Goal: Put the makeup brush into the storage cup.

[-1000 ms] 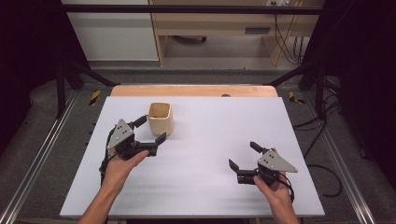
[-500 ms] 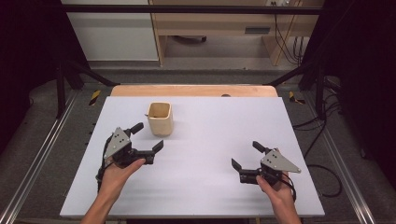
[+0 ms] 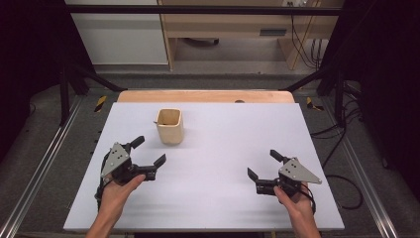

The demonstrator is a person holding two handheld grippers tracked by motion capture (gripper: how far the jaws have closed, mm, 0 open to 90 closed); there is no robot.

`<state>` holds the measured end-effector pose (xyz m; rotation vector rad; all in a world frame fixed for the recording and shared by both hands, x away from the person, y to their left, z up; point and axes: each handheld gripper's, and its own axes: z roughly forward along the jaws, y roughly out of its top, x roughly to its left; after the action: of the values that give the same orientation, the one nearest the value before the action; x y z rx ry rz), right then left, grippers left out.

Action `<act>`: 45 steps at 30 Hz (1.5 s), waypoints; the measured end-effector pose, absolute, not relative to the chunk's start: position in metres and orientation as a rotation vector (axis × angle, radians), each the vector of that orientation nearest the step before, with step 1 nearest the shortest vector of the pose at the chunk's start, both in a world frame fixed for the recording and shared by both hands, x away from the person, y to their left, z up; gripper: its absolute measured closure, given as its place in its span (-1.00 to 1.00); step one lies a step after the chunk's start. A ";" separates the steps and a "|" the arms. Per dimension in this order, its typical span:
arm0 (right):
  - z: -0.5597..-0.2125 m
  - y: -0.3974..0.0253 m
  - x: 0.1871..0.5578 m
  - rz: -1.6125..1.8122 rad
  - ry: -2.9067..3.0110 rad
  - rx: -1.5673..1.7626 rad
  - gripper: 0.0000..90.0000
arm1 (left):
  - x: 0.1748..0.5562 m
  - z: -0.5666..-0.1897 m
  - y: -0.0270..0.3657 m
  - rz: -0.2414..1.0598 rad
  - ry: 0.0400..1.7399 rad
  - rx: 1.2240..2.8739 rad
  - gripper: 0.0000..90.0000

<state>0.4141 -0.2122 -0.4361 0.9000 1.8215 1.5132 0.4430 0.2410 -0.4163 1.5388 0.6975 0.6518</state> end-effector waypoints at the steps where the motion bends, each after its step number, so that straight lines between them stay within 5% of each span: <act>1: -0.436 -0.212 0.414 1.513 1.820 0.899 -0.94 | 0.442 -0.417 0.243 0.652 0.700 1.534 -0.97; 29: -0.436 -0.215 0.415 1.510 1.808 0.907 -0.93 | 0.418 -0.428 0.296 0.729 0.710 1.497 -0.96; 45: -0.437 -0.220 0.410 1.484 1.801 0.898 -0.95 | 0.413 -0.434 0.296 0.714 0.682 1.495 -0.97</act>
<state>0.4103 -0.2199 -0.4370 0.8981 1.8011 1.4840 0.4128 0.2956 -0.4345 1.4950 0.6822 0.7143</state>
